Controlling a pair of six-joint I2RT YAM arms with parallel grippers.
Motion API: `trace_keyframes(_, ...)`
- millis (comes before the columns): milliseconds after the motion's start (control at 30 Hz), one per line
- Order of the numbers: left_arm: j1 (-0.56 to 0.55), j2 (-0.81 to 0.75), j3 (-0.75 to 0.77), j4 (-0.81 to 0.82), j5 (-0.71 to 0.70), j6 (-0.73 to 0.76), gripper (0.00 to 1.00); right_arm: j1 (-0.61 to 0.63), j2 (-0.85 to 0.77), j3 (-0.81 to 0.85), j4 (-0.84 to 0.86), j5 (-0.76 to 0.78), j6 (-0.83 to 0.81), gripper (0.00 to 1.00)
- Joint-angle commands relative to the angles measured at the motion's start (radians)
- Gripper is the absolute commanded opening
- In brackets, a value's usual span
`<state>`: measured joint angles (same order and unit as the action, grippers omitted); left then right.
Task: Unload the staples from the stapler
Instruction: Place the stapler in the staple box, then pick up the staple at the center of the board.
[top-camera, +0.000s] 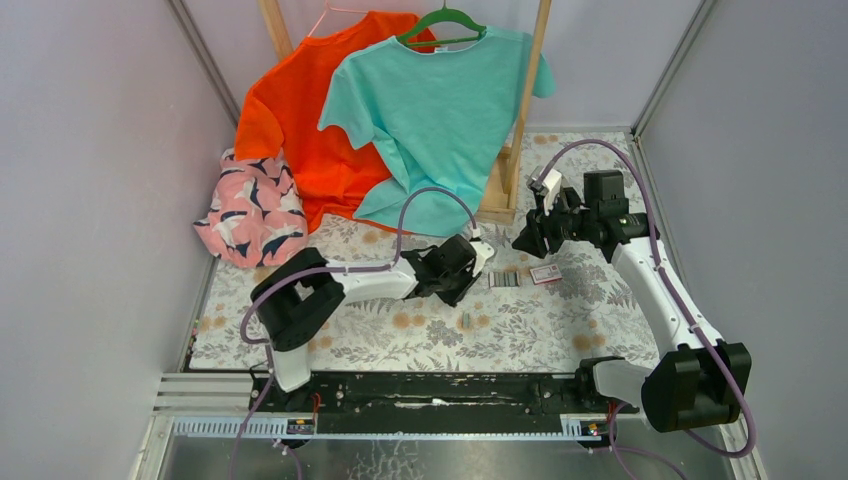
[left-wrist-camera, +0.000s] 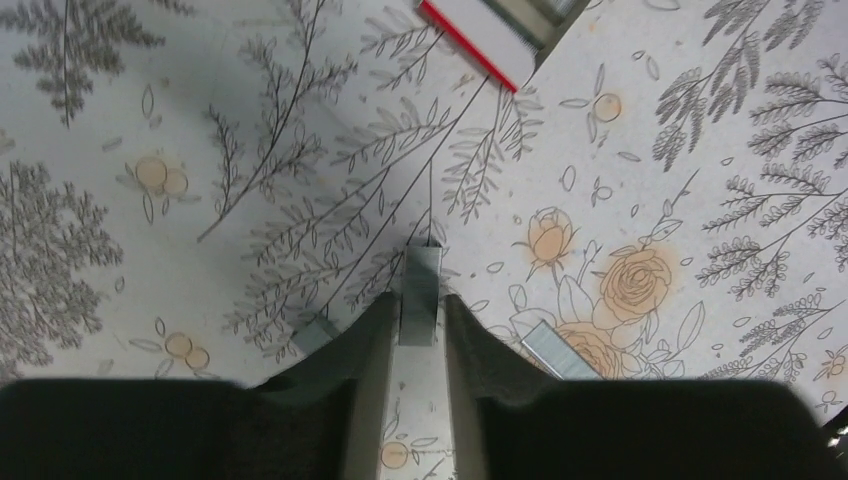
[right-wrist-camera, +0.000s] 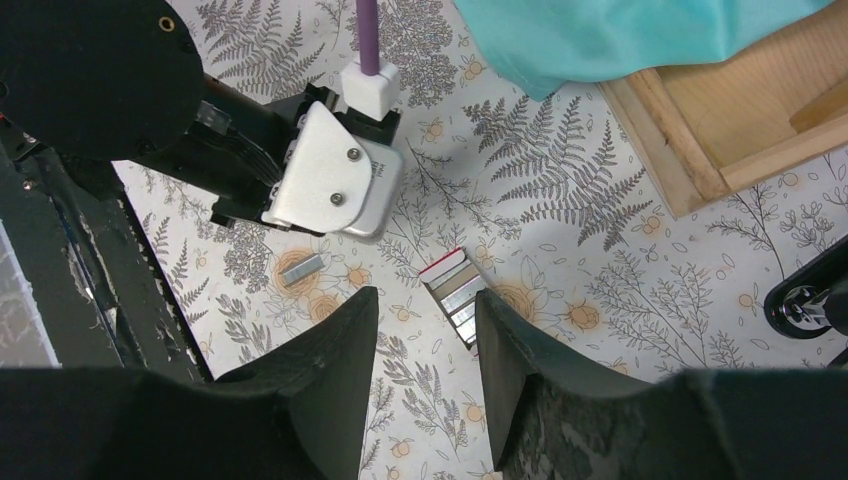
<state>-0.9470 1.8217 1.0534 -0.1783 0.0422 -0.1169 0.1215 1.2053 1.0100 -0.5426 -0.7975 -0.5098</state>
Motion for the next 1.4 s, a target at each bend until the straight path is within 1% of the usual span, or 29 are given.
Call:
trace_keyframes(0, 0.006, 0.025, 0.061, 0.005, 0.045, 0.012, 0.38, -0.004, -0.019, 0.003, -0.009, -0.033, -0.025, 0.48)
trace_keyframes(67, 0.007, 0.020, 0.066, 0.004, 0.043, 0.001, 0.49, -0.005, -0.020, 0.006, -0.021, -0.040, -0.038, 0.48)
trace_keyframes(133, 0.009, -0.004, 0.056, 0.019, 0.046, -0.010, 0.55, -0.004, -0.025, 0.013, -0.044, -0.053, -0.067, 0.49)
trace_keyframes(233, 0.014, -0.097, -0.012, 0.077, 0.047, -0.035, 0.57, -0.005, -0.042, 0.023, -0.080, -0.077, -0.139, 0.50)
trace_keyframes(300, 0.013, -0.193, -0.089, 0.142, 0.043, -0.052, 0.57, -0.004, -0.058, 0.034, -0.126, -0.115, -0.249, 0.52)
trace_keyframes(333, 0.014, -0.253, -0.136, 0.181, 0.042, -0.059, 0.58, -0.004, -0.066, 0.036, -0.156, -0.134, -0.308, 0.55)
trace_keyframes(367, 0.014, -0.312, -0.189, 0.228, 0.037, -0.065, 0.58, -0.004, -0.075, 0.036, -0.183, -0.155, -0.379, 0.58)
trace_keyframes(400, 0.015, -0.400, -0.244, 0.277, 0.033, -0.070, 0.58, -0.003, -0.082, 0.033, -0.208, -0.174, -0.444, 0.66)
trace_keyframes(433, 0.017, -0.471, -0.306, 0.336, 0.026, -0.074, 0.58, -0.003, -0.086, 0.026, -0.225, -0.202, -0.519, 0.79)
trace_keyframes(467, 0.019, -0.536, -0.369, 0.399, 0.009, -0.082, 0.62, -0.003, -0.086, 0.014, -0.249, -0.237, -0.593, 0.96)
trace_keyframes(500, 0.024, -0.609, -0.429, 0.461, -0.009, -0.096, 0.68, -0.004, -0.086, -0.003, -0.271, -0.274, -0.678, 1.00)
trace_keyframes(533, 0.032, -0.676, -0.494, 0.526, -0.021, -0.110, 0.77, -0.002, -0.084, -0.030, -0.281, -0.320, -0.751, 0.99)
trace_keyframes(567, 0.038, -0.734, -0.549, 0.586, -0.024, -0.127, 0.89, 0.005, -0.080, -0.056, -0.268, -0.357, -0.789, 0.99)
trace_keyframes(600, 0.053, -0.787, -0.601, 0.637, -0.018, -0.145, 0.98, 0.032, -0.072, -0.071, -0.246, -0.368, -0.810, 0.99)
trace_keyframes(633, 0.064, -0.830, -0.638, 0.665, -0.012, -0.161, 1.00, 0.078, -0.056, -0.077, -0.221, -0.339, -0.819, 0.99)
trace_keyframes(700, 0.088, -0.898, -0.676, 0.644, -0.020, -0.188, 1.00, 0.193, -0.008, -0.074, -0.200, -0.252, -0.853, 1.00)
trace_keyframes(733, 0.098, -0.922, -0.688, 0.624, -0.029, -0.199, 1.00, 0.233, 0.018, -0.074, -0.183, -0.231, -0.858, 0.97)
trace_keyframes(800, 0.117, -0.964, -0.712, 0.585, -0.070, -0.222, 1.00, 0.296, 0.079, -0.062, -0.114, -0.187, -0.803, 0.89)
trace_keyframes(833, 0.124, -0.986, -0.728, 0.573, -0.087, -0.234, 1.00, 0.329, 0.113, -0.049, -0.098, -0.149, -0.792, 0.82)
trace_keyframes(933, 0.130, -1.057, -0.793, 0.563, -0.123, -0.259, 1.00, 0.416, 0.239, 0.021, -0.108, -0.032, -0.790, 0.65)
trace_keyframes(1033, 0.132, -1.126, -0.837, 0.549, -0.149, -0.272, 1.00, 0.484, 0.356, 0.108, -0.149, 0.030, -0.771, 0.53)
trace_keyframes(1067, 0.131, -1.156, -0.849, 0.542, -0.156, -0.278, 1.00, 0.508, 0.382, 0.127, -0.149, 0.052, -0.753, 0.51)
trace_keyframes(1133, 0.130, -1.196, -0.875, 0.533, -0.162, -0.289, 1.00, 0.541, 0.421, 0.139, -0.134, 0.111, -0.717, 0.49)
trace_keyframes(1233, 0.131, -1.234, -0.903, 0.526, -0.159, -0.303, 1.00, 0.567, 0.428, 0.100, -0.075, 0.195, -0.682, 0.49)
trace_keyframes(1367, 0.131, -1.248, -0.903, 0.506, -0.156, -0.305, 1.00, 0.586, 0.439, 0.070, -0.043, 0.239, -0.687, 0.48)
